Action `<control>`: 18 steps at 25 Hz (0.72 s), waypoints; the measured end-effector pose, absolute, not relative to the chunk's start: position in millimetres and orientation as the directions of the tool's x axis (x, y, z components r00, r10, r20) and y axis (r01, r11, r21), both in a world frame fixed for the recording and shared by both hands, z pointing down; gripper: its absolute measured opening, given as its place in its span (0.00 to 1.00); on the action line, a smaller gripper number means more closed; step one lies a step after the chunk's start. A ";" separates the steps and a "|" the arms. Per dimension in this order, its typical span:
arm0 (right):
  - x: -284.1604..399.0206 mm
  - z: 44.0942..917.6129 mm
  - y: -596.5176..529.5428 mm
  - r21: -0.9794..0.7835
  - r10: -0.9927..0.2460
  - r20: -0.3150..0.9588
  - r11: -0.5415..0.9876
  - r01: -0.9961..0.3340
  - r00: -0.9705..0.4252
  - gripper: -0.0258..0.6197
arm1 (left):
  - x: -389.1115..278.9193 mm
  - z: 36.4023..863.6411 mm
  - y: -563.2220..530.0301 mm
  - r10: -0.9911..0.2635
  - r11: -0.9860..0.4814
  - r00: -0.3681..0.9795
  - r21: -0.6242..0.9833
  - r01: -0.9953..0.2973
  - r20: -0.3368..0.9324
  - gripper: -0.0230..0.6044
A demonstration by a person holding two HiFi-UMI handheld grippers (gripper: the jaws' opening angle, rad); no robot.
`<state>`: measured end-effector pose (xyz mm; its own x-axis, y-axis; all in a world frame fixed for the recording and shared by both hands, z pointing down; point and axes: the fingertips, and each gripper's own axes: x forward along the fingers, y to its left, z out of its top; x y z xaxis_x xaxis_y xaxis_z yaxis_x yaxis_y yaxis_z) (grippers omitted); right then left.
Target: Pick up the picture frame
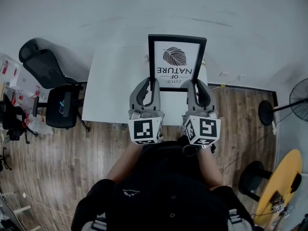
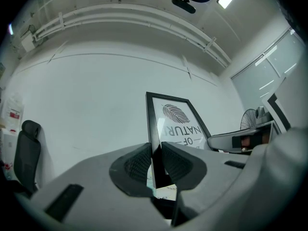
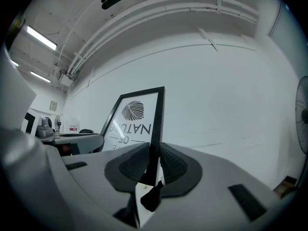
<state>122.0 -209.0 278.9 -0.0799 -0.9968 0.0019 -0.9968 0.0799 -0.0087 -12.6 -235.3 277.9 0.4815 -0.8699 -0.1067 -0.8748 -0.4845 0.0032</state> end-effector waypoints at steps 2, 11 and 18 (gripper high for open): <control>122.0 275.7 -206.7 -0.007 -0.997 -0.006 0.079 -0.997 -0.079 0.14 | -12.6 274.9 -233.2 -0.870 -0.483 0.480 0.001 -0.875 -0.114 0.15; 122.0 279.8 -209.4 -0.012 -0.996 -0.003 0.086 -0.996 -0.086 0.14 | -13.1 278.2 -234.7 -0.873 -0.479 0.477 -0.008 -0.878 -0.106 0.15; 123.3 282.1 -211.0 -0.012 -0.996 0.005 0.088 -0.996 -0.088 0.14 | -11.8 282.2 -235.7 -0.873 -0.479 0.478 -0.007 -0.878 -0.094 0.15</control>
<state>123.3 -211.0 282.1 -0.0880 -0.9961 0.0049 -0.9961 0.0879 -0.0116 -11.8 -235.7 282.2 0.4778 -0.8734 -0.0938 -0.8776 -0.4794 -0.0067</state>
